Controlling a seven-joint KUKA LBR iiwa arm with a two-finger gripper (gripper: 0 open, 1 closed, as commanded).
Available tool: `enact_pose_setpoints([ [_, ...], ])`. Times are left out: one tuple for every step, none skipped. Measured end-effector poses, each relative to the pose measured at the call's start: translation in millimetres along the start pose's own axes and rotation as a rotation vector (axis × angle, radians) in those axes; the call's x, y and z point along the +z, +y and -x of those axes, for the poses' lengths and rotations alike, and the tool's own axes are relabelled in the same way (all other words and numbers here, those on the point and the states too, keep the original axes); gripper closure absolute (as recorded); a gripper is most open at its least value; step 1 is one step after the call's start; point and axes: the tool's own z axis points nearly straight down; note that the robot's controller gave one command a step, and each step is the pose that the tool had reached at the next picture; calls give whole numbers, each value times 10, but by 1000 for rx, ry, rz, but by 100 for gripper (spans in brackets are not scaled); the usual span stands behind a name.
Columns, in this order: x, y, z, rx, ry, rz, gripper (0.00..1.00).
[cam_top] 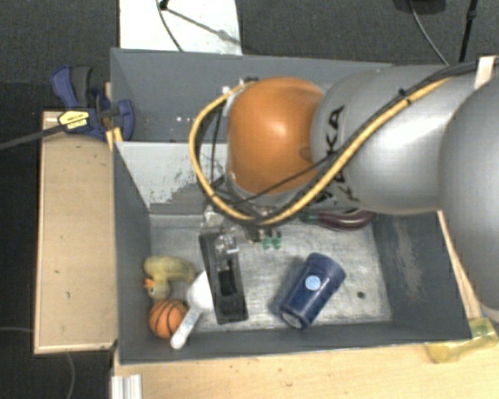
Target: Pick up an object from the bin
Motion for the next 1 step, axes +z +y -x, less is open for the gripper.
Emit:
enact_pose_setpoints([
  [0, -1, 0, 1, 0, 0, 100],
])
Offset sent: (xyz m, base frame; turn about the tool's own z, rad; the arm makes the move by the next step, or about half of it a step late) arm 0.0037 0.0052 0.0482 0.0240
